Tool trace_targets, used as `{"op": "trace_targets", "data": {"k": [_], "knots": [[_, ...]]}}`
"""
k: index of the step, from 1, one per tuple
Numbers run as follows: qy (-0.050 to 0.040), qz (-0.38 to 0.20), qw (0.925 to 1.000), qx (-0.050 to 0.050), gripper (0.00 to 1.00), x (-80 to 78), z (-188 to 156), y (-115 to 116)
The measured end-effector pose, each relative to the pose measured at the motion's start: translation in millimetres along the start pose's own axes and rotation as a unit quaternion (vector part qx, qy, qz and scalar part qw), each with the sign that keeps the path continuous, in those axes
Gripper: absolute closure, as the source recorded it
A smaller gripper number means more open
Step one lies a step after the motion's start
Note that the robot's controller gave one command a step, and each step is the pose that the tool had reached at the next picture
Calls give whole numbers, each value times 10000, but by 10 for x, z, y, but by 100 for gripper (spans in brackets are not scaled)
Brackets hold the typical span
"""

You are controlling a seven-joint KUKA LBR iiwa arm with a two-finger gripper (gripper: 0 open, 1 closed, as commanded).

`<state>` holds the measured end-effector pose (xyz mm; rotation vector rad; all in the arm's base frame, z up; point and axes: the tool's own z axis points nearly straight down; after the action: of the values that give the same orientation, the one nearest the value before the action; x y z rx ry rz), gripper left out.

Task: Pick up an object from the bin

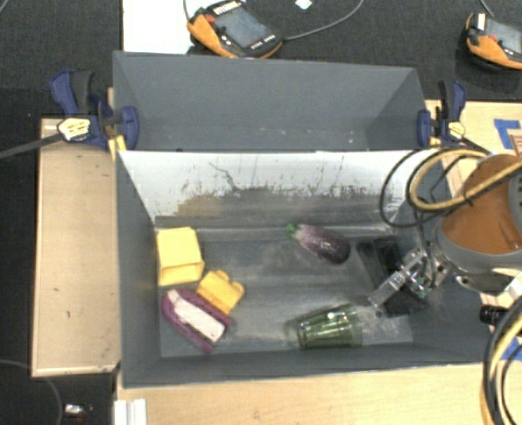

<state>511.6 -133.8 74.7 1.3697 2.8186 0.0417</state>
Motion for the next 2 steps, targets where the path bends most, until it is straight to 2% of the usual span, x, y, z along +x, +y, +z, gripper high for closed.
{"op": "trace_targets", "data": {"k": [1, 2], "knots": [[29, 2022, 9793, -61, 100, 71, -3, 9], [30, 2017, 9794, -60, 100, 70, -3, 9]]}}
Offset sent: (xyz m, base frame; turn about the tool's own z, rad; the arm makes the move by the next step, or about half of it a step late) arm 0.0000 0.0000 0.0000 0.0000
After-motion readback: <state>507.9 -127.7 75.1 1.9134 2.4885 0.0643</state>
